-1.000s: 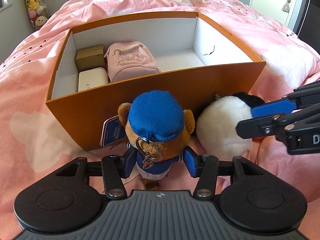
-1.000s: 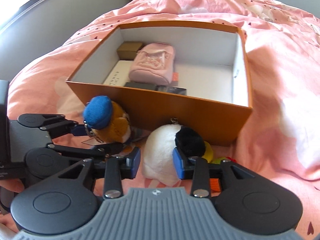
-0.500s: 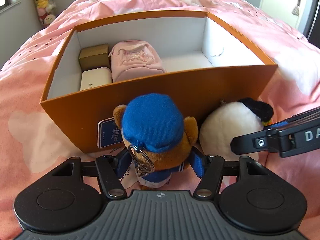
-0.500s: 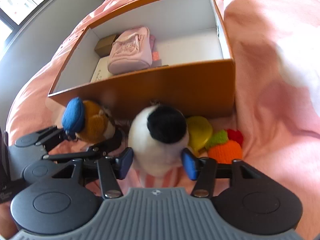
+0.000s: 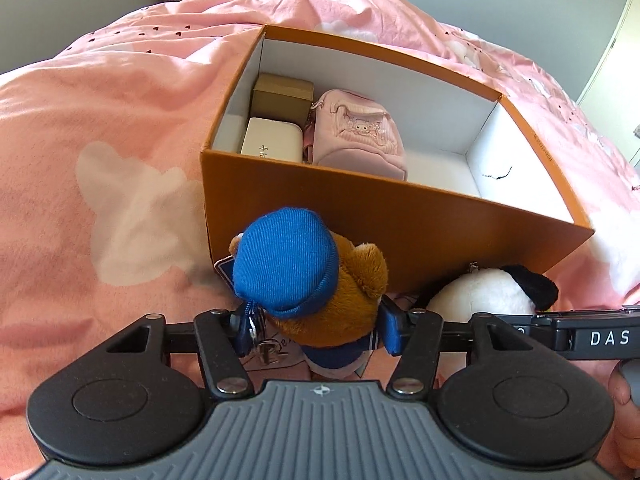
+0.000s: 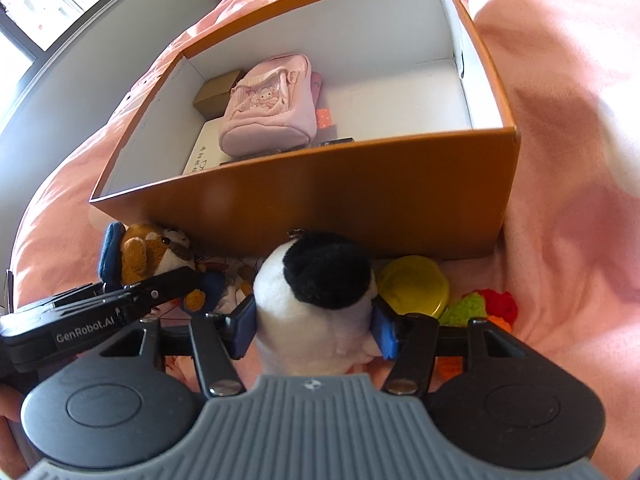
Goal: Organize objects
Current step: 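Carry both plush toys over the orange box rim with both tools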
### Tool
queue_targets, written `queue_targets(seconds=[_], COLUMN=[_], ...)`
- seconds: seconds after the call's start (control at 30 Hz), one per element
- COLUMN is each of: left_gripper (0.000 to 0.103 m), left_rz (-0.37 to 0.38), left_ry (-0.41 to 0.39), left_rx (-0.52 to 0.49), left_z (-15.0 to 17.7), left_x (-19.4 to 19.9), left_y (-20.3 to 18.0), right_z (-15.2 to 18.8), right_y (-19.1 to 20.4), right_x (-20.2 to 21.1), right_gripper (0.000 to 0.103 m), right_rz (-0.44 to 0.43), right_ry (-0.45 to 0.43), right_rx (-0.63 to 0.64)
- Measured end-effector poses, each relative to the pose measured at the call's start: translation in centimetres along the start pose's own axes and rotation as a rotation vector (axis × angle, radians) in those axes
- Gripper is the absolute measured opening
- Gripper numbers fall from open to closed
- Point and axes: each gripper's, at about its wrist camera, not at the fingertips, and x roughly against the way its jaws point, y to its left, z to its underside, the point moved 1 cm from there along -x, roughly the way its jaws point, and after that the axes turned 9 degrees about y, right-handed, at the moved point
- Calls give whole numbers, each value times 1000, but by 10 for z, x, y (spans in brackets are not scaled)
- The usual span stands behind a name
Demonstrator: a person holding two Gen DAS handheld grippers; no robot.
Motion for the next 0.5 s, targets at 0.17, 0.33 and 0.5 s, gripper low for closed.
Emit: queue_targets(seconds=[0.17, 0.33, 0.5], left_gripper=[64, 64, 64], left_rz=[71, 151, 238], left_ry=[30, 27, 6], left_rx=[-43, -169, -275], left_z=[-4, -13, -40], left_x=[21, 56, 84], left_y=[2, -10, -32], right_z=[5, 10, 0], right_y=[11, 27, 34], right_x=[23, 58, 97], right_gripper=[58, 58, 58], right_rz=[-13, -26, -39], right_ry=[-16, -63, -154], right_rx=[37, 96, 82])
